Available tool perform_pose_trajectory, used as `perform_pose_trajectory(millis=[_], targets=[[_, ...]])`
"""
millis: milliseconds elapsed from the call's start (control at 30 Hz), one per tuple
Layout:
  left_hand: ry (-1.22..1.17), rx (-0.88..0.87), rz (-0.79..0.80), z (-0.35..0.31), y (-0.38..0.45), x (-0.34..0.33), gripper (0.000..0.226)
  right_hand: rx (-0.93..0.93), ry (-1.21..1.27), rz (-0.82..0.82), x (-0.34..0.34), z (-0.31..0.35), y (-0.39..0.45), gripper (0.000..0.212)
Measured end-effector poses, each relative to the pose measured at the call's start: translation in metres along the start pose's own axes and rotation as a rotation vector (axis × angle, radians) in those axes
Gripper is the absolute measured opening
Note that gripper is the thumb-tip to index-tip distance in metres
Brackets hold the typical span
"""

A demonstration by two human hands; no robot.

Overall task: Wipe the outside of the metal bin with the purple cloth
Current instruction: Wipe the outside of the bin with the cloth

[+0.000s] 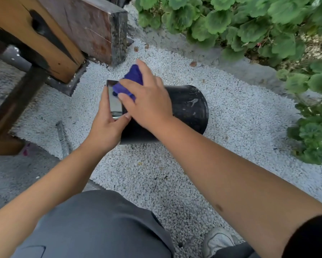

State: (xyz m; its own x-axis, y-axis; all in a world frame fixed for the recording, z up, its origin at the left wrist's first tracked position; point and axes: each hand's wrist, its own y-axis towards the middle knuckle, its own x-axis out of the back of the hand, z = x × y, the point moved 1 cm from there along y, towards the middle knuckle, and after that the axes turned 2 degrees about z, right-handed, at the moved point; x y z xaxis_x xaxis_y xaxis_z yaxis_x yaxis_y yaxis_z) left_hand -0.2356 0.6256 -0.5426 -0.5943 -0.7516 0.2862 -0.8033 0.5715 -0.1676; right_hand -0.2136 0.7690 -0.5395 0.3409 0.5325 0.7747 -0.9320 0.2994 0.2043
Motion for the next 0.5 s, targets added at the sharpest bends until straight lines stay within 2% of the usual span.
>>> perform_pose_trajectory(millis=[67,333,467,500], targets=[[0.118,-0.003,-0.059,0.008,-0.003,0.005,0.081,-0.044,-0.053,0.005,0.001,-0.025,-0.003,0.032],[0.122,0.012,-0.098,0.01,-0.001,0.003,0.078,-0.322,-0.102,-0.042,0.019,-0.109,-0.012,0.03],[0.178,-0.01,-0.33,0.009,-0.008,-0.004,0.048,-0.362,-0.078,-0.05,0.023,-0.117,-0.013,0.03],[0.211,-0.008,-0.347,0.011,-0.012,-0.006,0.045,-0.361,-0.075,-0.052,0.023,-0.116,-0.013,0.03]])
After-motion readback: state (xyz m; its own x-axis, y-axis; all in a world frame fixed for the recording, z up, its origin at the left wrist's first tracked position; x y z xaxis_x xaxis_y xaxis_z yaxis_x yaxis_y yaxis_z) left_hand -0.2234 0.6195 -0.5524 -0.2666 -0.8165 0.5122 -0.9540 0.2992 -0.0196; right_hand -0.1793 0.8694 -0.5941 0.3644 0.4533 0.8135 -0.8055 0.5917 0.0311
